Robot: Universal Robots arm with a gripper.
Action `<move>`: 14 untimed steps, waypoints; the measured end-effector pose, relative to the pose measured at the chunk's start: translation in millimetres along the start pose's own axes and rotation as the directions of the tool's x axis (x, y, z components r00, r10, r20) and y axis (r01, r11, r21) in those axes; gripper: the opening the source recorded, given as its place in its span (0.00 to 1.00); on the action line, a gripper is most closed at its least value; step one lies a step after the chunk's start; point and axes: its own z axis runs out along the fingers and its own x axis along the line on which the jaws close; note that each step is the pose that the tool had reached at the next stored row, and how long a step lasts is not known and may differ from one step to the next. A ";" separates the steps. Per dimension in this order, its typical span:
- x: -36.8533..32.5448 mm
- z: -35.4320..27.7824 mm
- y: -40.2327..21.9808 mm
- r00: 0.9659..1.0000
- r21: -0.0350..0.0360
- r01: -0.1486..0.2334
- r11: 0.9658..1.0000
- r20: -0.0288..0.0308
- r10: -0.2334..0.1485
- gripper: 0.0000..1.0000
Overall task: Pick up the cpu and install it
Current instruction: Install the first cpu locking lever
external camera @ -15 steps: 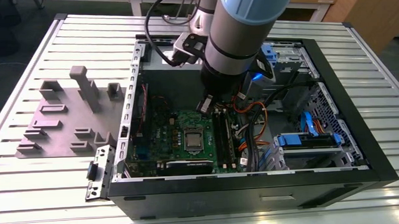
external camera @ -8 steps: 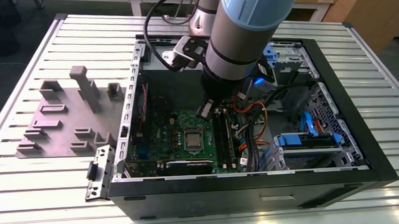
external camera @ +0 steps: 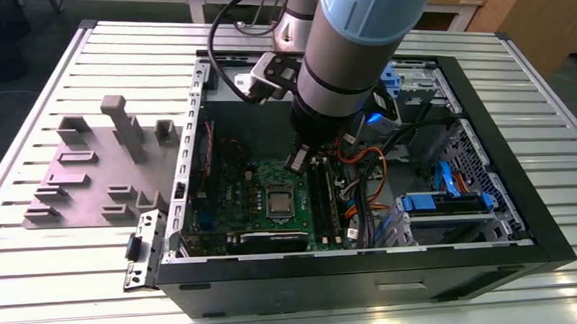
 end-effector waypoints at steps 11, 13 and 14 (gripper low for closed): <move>-0.3 -5.8 0.6 0.998 -0.007 0.064 0.998 -0.008 -0.064 0.11; -0.5 -7.5 0.9 0.998 -0.005 0.064 0.998 -0.008 -0.064 0.11; -0.5 -7.4 0.9 0.998 -0.003 0.064 0.998 -0.007 -0.064 0.11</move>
